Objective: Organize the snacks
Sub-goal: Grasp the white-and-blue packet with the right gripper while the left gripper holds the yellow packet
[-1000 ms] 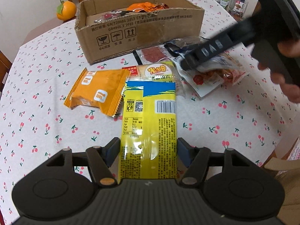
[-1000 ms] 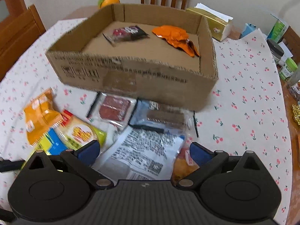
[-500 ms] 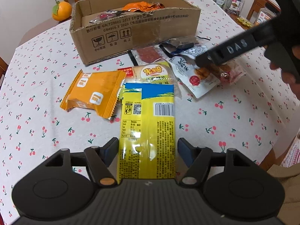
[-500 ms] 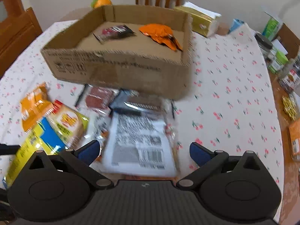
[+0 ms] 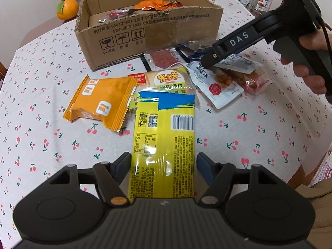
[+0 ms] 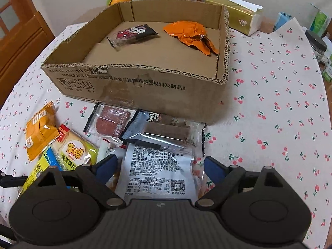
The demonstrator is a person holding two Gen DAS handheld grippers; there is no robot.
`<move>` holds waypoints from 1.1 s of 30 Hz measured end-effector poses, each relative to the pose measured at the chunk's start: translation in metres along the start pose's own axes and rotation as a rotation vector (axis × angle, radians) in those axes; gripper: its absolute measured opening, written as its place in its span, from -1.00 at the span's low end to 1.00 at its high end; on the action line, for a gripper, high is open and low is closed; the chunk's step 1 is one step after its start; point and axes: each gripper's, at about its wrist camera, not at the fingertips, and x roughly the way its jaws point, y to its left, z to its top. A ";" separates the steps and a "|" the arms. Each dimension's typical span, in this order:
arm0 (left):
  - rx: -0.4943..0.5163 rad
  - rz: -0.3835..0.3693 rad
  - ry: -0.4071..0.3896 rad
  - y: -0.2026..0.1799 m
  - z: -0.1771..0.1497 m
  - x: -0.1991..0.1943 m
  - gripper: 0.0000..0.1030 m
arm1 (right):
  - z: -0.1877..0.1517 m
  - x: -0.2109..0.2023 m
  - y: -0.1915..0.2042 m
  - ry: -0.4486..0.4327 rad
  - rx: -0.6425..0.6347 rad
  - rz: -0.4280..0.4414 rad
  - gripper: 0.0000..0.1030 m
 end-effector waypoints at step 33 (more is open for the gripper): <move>0.052 0.031 0.003 -0.005 0.003 0.000 0.52 | -0.057 -0.042 0.013 -0.021 -0.012 -0.041 0.64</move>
